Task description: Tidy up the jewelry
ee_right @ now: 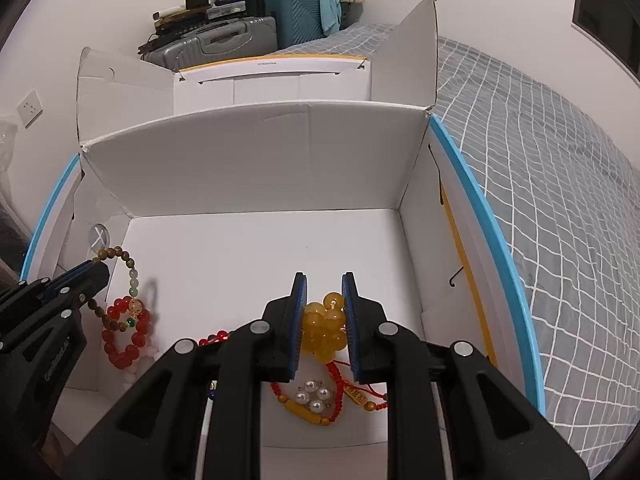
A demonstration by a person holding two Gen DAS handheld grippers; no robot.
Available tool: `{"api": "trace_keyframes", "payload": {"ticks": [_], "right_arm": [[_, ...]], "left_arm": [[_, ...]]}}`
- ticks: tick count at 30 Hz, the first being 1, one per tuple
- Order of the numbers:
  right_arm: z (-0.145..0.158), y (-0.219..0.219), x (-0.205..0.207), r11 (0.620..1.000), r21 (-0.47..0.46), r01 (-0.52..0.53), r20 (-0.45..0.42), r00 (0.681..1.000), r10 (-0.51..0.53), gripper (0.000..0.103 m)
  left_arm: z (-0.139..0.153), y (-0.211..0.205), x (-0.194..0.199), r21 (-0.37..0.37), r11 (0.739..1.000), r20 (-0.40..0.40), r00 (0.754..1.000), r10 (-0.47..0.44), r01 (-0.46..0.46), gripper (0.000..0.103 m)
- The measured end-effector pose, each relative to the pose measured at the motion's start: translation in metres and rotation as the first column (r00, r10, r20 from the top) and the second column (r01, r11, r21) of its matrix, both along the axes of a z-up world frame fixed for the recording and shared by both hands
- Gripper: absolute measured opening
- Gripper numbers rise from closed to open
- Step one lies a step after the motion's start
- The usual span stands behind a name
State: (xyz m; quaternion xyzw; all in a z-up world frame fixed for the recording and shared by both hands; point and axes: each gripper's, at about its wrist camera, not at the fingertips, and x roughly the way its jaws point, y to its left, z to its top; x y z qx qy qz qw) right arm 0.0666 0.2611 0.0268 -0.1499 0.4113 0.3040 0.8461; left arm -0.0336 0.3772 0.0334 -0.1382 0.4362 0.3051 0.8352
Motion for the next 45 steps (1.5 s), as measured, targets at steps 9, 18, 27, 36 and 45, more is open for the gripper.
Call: {"api": "trace_keyframes", "payload": {"ticks": [9, 18, 27, 36, 45], "right_arm": [[0.002, 0.006, 0.006, 1.000, -0.003, 0.003, -0.013, 1.000, -0.003, 0.028], [0.024, -0.007, -0.004, 0.998, 0.068, 0.004, 0.054, 0.999, -0.008, 0.078], [0.057, -0.047, -0.026, 0.988, 0.152, 0.037, 0.118, 0.992, -0.055, 0.095], [0.069, -0.088, -0.067, 0.985, 0.171, 0.030, 0.201, 0.977, -0.065, 0.095], [0.061, -0.119, -0.103, 0.982, 0.184, 0.037, 0.208, 0.975, -0.076, 0.095]], "left_arm": [[0.000, 0.000, 0.002, 0.001, 1.000, -0.015, 1.000, 0.007, -0.007, 0.011], [0.027, -0.008, -0.015, 0.035, 0.999, 0.070, 0.997, 0.030, -0.032, 0.072], [0.065, -0.032, -0.057, 0.117, 0.992, 0.206, 0.979, 0.015, -0.040, 0.097], [0.069, -0.060, -0.090, 0.152, 0.988, 0.252, 0.967, -0.027, -0.012, 0.097], [0.059, -0.092, -0.121, 0.173, 0.985, 0.267, 0.961, -0.071, 0.025, 0.097]]}}
